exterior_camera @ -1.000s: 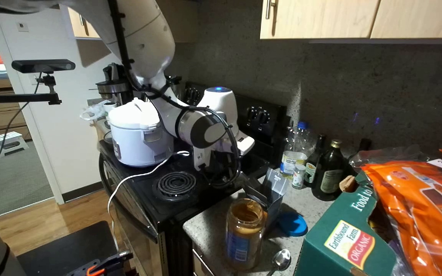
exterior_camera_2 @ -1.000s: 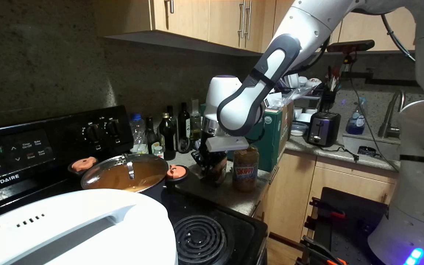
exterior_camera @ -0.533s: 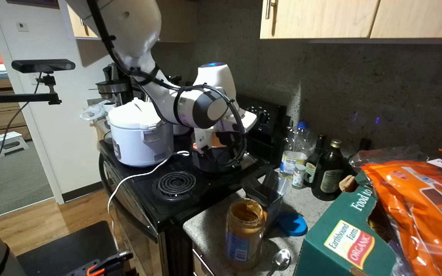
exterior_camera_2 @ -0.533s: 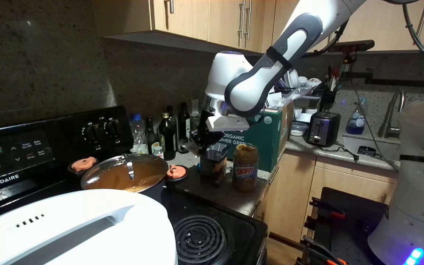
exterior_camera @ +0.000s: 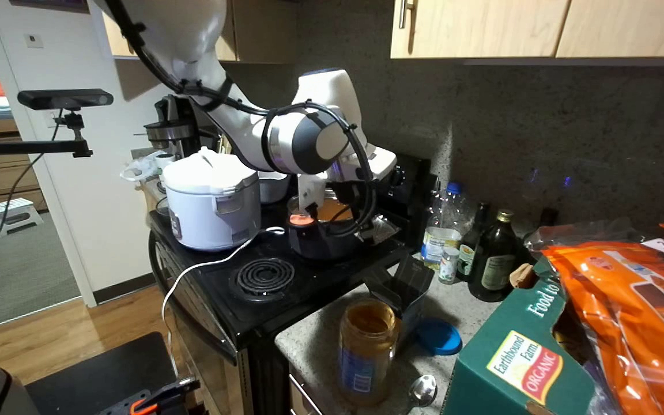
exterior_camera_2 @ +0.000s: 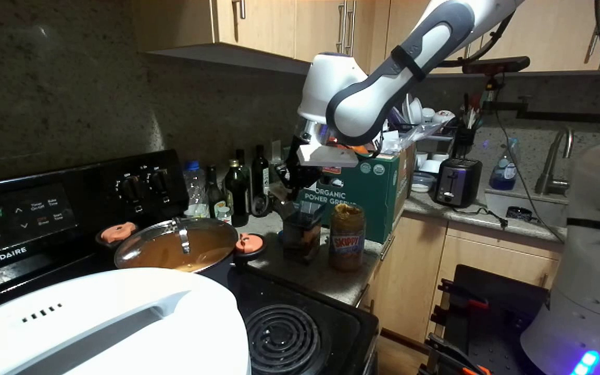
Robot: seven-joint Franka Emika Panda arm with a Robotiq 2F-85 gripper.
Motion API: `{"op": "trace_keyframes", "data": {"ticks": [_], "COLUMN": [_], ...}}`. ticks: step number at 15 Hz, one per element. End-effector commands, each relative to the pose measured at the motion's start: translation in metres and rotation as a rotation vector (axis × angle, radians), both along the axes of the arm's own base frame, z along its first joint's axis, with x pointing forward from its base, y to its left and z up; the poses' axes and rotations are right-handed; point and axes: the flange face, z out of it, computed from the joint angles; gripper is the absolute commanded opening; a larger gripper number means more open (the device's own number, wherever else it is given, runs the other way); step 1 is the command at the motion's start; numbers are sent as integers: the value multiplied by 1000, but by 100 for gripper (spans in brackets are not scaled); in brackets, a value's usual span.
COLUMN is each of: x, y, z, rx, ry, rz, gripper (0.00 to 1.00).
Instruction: Put the object on the table into the box.
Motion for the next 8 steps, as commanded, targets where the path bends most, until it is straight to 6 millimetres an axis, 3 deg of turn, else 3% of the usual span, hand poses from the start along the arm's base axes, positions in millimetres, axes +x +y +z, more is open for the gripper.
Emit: {"op": "trace_keyframes", "data": {"ticks": [1, 8], "x": [-6, -4], "y": [-18, -35], "z": [-2, -25], "rx": [-19, -46], "ry": [37, 141], "rz": [-97, -223], "gripper": [2, 2]}}
